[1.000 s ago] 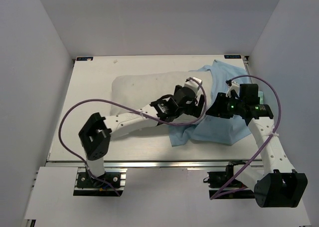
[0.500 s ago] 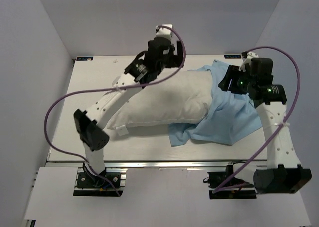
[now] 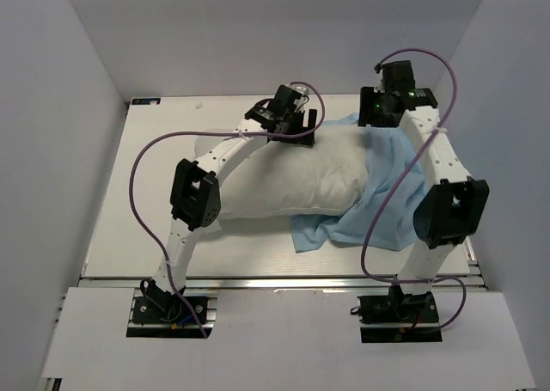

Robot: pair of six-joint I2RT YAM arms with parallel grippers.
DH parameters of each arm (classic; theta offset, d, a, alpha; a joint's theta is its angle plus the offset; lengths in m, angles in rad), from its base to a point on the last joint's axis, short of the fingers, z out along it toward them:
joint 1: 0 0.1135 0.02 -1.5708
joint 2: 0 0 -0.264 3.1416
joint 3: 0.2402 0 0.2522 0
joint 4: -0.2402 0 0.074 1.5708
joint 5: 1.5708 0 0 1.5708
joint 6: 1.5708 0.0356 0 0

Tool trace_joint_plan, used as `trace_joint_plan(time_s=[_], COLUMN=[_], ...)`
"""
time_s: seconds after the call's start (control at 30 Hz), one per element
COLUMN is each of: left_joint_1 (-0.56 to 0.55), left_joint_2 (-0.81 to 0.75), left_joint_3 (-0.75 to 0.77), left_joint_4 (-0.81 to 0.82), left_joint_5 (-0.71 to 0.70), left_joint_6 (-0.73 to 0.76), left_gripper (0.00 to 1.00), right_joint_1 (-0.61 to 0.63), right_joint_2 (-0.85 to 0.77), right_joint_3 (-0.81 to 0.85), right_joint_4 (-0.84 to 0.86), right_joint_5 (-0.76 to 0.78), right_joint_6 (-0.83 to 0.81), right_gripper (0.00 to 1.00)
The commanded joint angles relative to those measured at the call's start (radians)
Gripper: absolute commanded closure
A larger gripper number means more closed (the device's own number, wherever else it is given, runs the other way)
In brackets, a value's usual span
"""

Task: Put the pillow into the pillowcase

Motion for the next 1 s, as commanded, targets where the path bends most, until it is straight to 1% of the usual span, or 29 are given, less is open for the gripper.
trace_joint_plan(time_s=[0.0, 0.03, 0.07, 0.13, 0.17, 0.2, 0.23, 0.27, 0.3, 0.33, 0.43, 0.5, 0.53, 0.63, 0.67, 0.73, 0.8, 0.9, 0.93, 0.97], left_joint_1=[-0.007, -0.007, -0.007, -0.007, -0.007, -0.007, -0.007, -0.007, -0.007, -0.007, -0.007, -0.007, -0.007, -0.01, -0.014, -0.024, -0.035, -0.066, -0.079, -0.086], left_joint_2=[-0.114, -0.121, -0.125, -0.124, -0.122, -0.122, -0.124, -0.125, -0.127, -0.127, -0.15, -0.188, -0.206, -0.289, -0.311, -0.374, -0.423, -0.463, -0.486, -0.498], left_joint_3=[-0.114, -0.143, -0.173, -0.179, -0.181, -0.181, -0.181, -0.175, -0.168, -0.162, -0.151, -0.164, -0.17, -0.213, -0.225, -0.268, -0.288, -0.315, -0.328, -0.354], left_joint_4=[-0.008, 0.001, 0.002, 0.001, 0.002, 0.007, 0.013, 0.021, 0.025, 0.03, 0.077, 0.11, 0.145, 0.231, 0.231, 0.329, 0.367, 0.441, 0.488, 0.508], left_joint_5=[0.171, 0.178, 0.185, 0.194, 0.197, 0.203, 0.203, 0.197, 0.186, 0.185, 0.177, 0.171, 0.174, 0.182, 0.179, 0.186, 0.191, 0.215, 0.224, 0.222], left_joint_6=[-0.007, -0.009, -0.012, -0.012, -0.014, -0.012, -0.014, -0.018, -0.021, -0.02, -0.009, 0.003, 0.012, 0.043, 0.052, 0.069, 0.078, 0.106, 0.114, 0.114], left_gripper=[0.06, 0.12, 0.32, 0.49, 0.67, 0.76, 0.86, 0.95, 1.0, 1.0, 1.0, 1.0, 1.0, 1.0, 1.0, 1.0, 1.0, 1.0, 1.0, 1.0], right_joint_1=[0.031, 0.032, 0.034, 0.037, 0.039, 0.042, 0.045, 0.054, 0.058, 0.063, 0.094, 0.123, 0.132, 0.166, 0.17, 0.181, 0.193, 0.204, 0.207, 0.212], right_joint_2=[0.068, 0.075, 0.08, 0.091, 0.092, 0.094, 0.092, 0.091, 0.086, 0.085, 0.073, 0.062, 0.057, 0.033, 0.024, -0.006, -0.036, -0.073, -0.081, -0.09], right_joint_3=[0.047, 0.041, 0.031, 0.003, -0.003, -0.009, -0.015, -0.017, -0.017, -0.006, 0.027, 0.043, 0.056, 0.066, 0.061, 0.058, 0.047, 0.037, 0.035, 0.032], right_joint_4=[-0.091, -0.097, -0.102, -0.111, -0.115, -0.116, -0.111, -0.105, -0.099, -0.08, -0.045, -0.028, -0.013, 0.032, 0.047, 0.076, 0.125, 0.182, 0.197, 0.213], right_joint_5=[0.122, 0.148, 0.16, 0.171, 0.167, 0.163, 0.159, 0.154, 0.151, 0.13, 0.084, 0.073, 0.067, 0.035, 0.019, -0.042, -0.147, -0.247, -0.311, -0.343], right_joint_6=[-0.013, -0.002, 0.014, 0.027, 0.027, 0.027, 0.025, 0.025, 0.021, 0.015, -0.005, -0.01, -0.01, -0.004, -0.002, -0.001, 0.007, 0.022, 0.024, 0.041], right_gripper=[0.39, 0.4, 0.4, 0.42, 0.43, 0.46, 0.58, 0.65, 0.72, 0.85, 0.96, 0.97, 1.0, 1.0, 1.0, 1.0, 1.0, 1.0, 1.0, 1.0])
